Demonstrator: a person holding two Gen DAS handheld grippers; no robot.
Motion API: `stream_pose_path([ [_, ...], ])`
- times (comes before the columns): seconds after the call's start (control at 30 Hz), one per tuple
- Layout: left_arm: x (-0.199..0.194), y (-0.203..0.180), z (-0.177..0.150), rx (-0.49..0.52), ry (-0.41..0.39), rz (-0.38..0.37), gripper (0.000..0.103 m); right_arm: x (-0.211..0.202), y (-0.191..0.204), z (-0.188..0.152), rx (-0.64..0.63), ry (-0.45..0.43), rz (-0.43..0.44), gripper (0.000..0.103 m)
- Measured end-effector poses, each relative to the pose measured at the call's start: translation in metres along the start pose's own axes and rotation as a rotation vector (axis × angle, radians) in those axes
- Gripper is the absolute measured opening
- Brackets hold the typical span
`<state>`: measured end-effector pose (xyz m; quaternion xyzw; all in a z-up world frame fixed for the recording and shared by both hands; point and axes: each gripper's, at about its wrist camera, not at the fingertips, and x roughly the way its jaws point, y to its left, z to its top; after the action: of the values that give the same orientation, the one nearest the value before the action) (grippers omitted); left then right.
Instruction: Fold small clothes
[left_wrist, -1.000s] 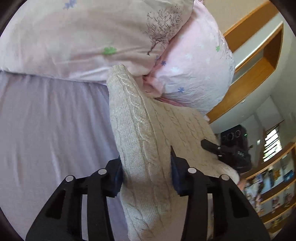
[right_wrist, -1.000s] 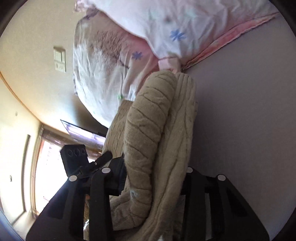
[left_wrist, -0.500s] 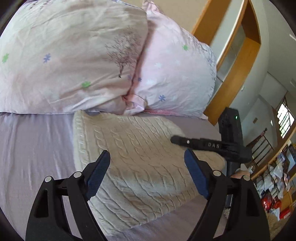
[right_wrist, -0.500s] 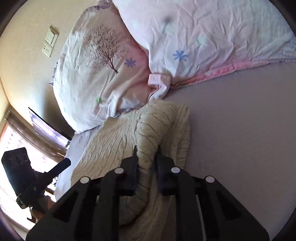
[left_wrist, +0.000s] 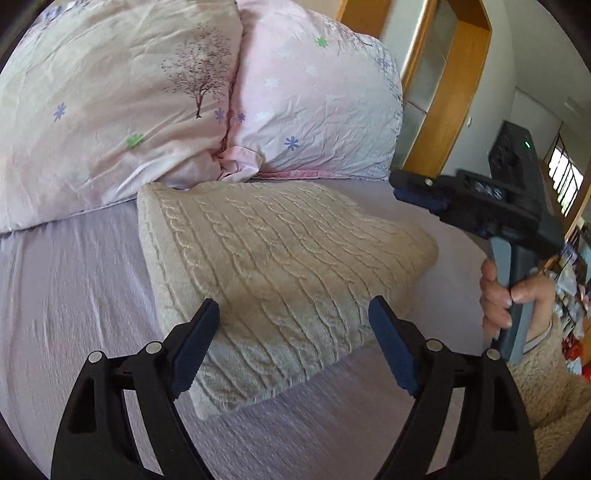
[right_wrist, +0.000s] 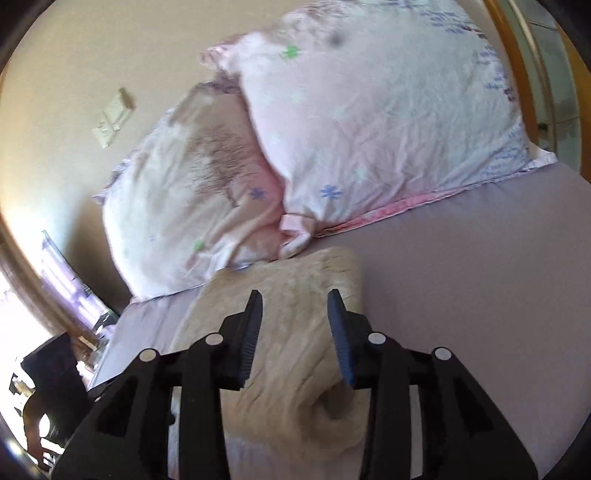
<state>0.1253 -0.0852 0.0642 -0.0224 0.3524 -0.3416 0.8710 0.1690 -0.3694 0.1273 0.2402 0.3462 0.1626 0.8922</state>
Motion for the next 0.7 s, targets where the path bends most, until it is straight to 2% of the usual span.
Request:
stream_pose_path([
  [0.03, -0.006, 0.004, -0.003, -0.041, -0.009, -0.011, 0.090, 0.001, 0.010, -0.005, -0.019, 0.035, 0.050, 0.041],
  [0.1, -0.012, 0.011, -0.009, -0.108, -0.017, -0.002, 0.095, 0.009, 0.013, -0.020, -0.028, 0.121, 0.050, 0.044],
  [0.17, -0.018, 0.015, -0.016, -0.159, -0.015, 0.039, 0.100, 0.031, 0.008, -0.035, -0.027, 0.231, -0.080, 0.044],
  [0.2, -0.019, 0.016, -0.019, -0.180, -0.015, 0.068, 0.102, 0.041, 0.005, -0.043, -0.021, 0.272, -0.096, 0.044],
  [0.3, -0.027, 0.016, -0.029, -0.214, -0.005, 0.158, 0.102, 0.021, 0.009, -0.044, -0.022, 0.211, -0.087, 0.047],
  [0.33, -0.029, 0.015, -0.032, -0.216, 0.001, 0.206, 0.102, 0.013, 0.011, -0.045, -0.028, 0.178, -0.073, 0.062],
  [0.37, -0.030, 0.015, -0.035, -0.217, 0.008, 0.254, 0.102, 0.002, 0.013, -0.047, -0.035, 0.152, -0.066, 0.086],
  [0.4, -0.030, 0.013, -0.038, -0.217, 0.016, 0.301, 0.102, -0.008, 0.014, -0.049, -0.044, 0.130, -0.085, 0.097],
  [0.5, -0.023, 0.014, -0.044, -0.217, 0.050, 0.345, 0.102, -0.026, 0.018, -0.064, -0.111, 0.110, -0.170, 0.101],
  [0.6, -0.011, 0.012, -0.049, -0.214, 0.108, 0.378, 0.102, -0.014, 0.019, -0.079, -0.163, 0.194, -0.264, 0.101],
  [0.7, -0.001, 0.012, -0.052, -0.195, 0.144, 0.399, 0.102, -0.004, 0.017, -0.091, -0.192, 0.240, -0.303, 0.101],
])
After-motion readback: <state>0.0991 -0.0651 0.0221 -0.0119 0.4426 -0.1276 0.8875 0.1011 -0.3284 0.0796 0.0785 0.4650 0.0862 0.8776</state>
